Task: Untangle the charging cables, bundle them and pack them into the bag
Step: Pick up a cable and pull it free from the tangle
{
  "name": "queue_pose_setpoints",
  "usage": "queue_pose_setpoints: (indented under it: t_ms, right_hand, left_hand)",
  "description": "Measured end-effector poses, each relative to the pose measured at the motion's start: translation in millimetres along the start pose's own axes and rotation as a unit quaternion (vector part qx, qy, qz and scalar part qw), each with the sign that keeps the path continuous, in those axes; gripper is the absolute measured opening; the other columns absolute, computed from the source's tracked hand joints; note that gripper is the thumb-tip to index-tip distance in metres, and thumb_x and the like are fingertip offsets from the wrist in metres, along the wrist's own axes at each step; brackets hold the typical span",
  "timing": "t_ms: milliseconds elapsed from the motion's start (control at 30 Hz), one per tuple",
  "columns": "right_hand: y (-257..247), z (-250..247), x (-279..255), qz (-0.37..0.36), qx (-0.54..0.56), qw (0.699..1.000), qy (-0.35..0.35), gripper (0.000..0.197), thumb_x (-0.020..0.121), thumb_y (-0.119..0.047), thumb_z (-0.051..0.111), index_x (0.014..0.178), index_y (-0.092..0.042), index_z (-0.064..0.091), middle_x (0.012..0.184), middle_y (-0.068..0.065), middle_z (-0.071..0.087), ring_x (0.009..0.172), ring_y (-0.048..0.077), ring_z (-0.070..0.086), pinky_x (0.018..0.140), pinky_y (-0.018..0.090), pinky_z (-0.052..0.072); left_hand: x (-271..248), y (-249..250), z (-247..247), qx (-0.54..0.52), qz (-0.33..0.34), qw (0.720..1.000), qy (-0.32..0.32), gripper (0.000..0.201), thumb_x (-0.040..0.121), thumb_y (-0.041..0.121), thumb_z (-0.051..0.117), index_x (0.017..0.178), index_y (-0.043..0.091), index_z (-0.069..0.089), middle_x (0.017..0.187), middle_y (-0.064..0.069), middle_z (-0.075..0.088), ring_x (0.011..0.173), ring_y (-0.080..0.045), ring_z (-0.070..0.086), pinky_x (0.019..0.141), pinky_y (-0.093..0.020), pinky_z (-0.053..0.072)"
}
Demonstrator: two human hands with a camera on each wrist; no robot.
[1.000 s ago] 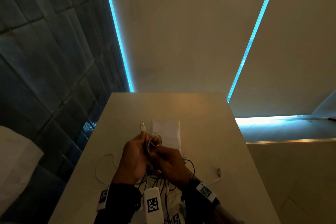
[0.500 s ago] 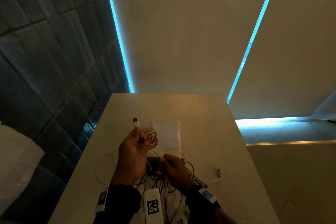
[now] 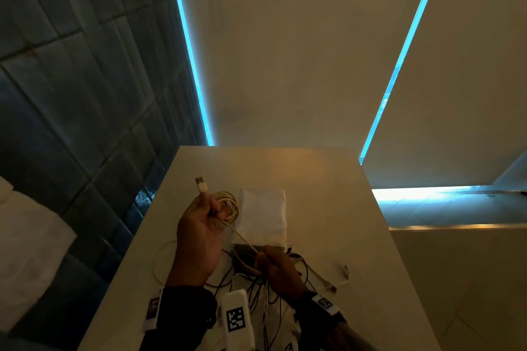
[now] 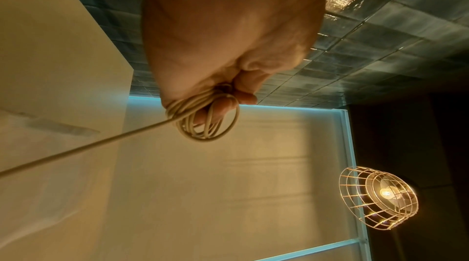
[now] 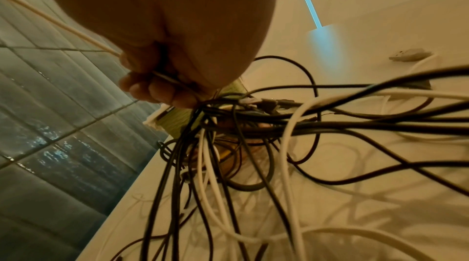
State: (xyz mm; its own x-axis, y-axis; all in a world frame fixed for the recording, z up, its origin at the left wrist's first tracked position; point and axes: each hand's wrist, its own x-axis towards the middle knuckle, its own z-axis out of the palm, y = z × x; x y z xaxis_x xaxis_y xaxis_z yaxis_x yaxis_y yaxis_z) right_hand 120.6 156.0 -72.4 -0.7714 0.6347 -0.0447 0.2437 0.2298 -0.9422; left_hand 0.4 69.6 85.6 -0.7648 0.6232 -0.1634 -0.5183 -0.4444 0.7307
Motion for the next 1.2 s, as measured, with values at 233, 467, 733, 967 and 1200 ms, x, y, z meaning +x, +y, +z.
queue_pose_setpoints:
  t_ms: [233, 467, 733, 967, 1200]
  right_hand:
    - [-8.3, -8.5, 9.0, 0.031, 0.051, 0.994, 0.089, 0.023, 0.090, -0.017, 0.063, 0.068, -0.014, 0.058, 0.063, -0.001, 0.054, 0.059, 0.009, 0.050, 0.057, 0.025, 0.041]
    - [-52.3, -11.5, 14.4, -0.021, 0.157, 0.977, 0.143, 0.021, 0.090, -0.013, 0.063, 0.076, 0.000, 0.058, 0.064, 0.007, 0.057, 0.058, 0.015, 0.053, 0.057, 0.030, 0.047]
    - [-81.0, 0.4, 8.4, -0.090, 0.226, 0.969, 0.050, 0.016, 0.091, -0.021, 0.063, 0.078, -0.011, 0.063, 0.067, 0.001, 0.057, 0.061, 0.016, 0.051, 0.060, 0.034, 0.045]
    - [-79.7, -1.0, 4.6, -0.093, 0.192, 0.977, 0.000, 0.025, 0.090, -0.012, 0.063, 0.067, -0.023, 0.062, 0.061, 0.002, 0.053, 0.056, 0.016, 0.046, 0.054, 0.030, 0.040]
    - [-63.0, -0.3, 1.8, -0.038, 0.189, 0.981, 0.000, 0.030, 0.096, -0.015, 0.057, 0.067, -0.005, 0.053, 0.056, -0.007, 0.050, 0.051, 0.003, 0.048, 0.053, 0.018, 0.041]
  left_hand:
    - [2.2, -3.7, -6.2, 0.169, 0.039, 0.985, 0.020, 0.038, 0.103, 0.015, 0.030, 0.067, 0.009, 0.040, 0.062, -0.003, 0.033, 0.054, -0.012, 0.033, 0.059, -0.026, 0.028]
    - [11.7, -27.7, -17.3, 0.350, 0.025, 0.934, 0.065, 0.040, 0.103, 0.018, 0.032, 0.065, 0.009, 0.043, 0.059, -0.006, 0.038, 0.054, -0.018, 0.033, 0.055, -0.029, 0.029]
    - [6.2, -34.0, -13.3, 0.313, -0.018, 0.947, 0.067, 0.040, 0.103, 0.020, 0.030, 0.070, 0.006, 0.047, 0.069, -0.011, 0.056, 0.059, -0.020, 0.052, 0.057, -0.030, 0.039]
    - [3.9, -22.5, -2.2, 0.120, -0.023, 0.992, 0.033, 0.040, 0.103, 0.020, 0.031, 0.069, 0.006, 0.046, 0.061, -0.008, 0.057, 0.055, -0.016, 0.058, 0.063, -0.032, 0.047]
    - [7.1, -21.4, -4.9, 0.095, 0.001, 0.995, 0.000, 0.038, 0.103, 0.020, 0.031, 0.068, 0.009, 0.042, 0.062, -0.006, 0.040, 0.056, -0.016, 0.040, 0.063, -0.030, 0.036]
